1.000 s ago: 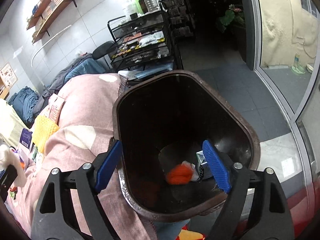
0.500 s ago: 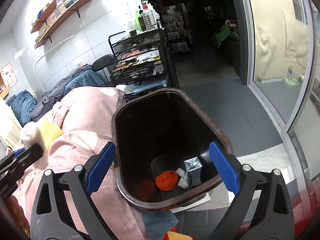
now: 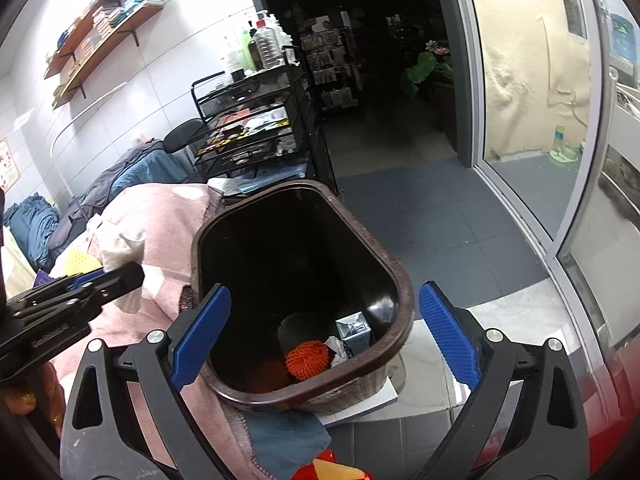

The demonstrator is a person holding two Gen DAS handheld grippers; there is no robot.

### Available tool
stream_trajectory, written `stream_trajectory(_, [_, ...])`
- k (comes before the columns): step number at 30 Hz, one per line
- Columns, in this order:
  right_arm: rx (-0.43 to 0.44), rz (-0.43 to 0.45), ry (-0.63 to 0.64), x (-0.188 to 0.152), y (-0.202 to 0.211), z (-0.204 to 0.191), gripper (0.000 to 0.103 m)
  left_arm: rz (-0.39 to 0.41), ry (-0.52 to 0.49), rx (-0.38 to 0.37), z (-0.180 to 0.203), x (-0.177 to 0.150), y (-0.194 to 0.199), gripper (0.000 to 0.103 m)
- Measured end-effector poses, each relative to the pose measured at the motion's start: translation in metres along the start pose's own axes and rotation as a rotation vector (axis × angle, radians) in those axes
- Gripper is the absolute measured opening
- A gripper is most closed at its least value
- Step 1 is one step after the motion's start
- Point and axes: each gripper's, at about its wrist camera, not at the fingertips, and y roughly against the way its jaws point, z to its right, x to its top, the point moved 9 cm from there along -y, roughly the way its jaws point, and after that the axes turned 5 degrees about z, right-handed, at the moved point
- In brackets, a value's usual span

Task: Collect trash
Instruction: 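Lower the white tissue into the brown bin and open the left tool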

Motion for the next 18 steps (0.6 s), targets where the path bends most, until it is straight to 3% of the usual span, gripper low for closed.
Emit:
stream_trajectory(9, [0.004,-0.01,0.003,-0.001,-0.001,0.002,0.094,-0.066,-0.011,-0.008,0.007,-0.004,-0.021,0.033])
stream_trajectory(11, [0.006,-0.013,0.004,-0.001,-0.001,0.002,0.094,-0.072,-0.011,-0.006,0.007,-0.005,-0.022,0.043])
stream_trajectory(13, [0.005,-0.013,0.004,-0.002,-0.001,0.0,0.094,-0.059,-0.01,0.0,0.005,-0.003,-0.021,0.068])
stream_trajectory(15, [0.004,-0.014,0.004,-0.003,-0.001,0.0,0.095,-0.031,-0.003,0.01,0.003,0.0,-0.017,0.082])
stream_trajectory(18, [0.003,-0.018,0.0,-0.004,-0.002,-0.001,0.097,0.003,0.013,0.007,-0.001,0.005,-0.009,0.094])
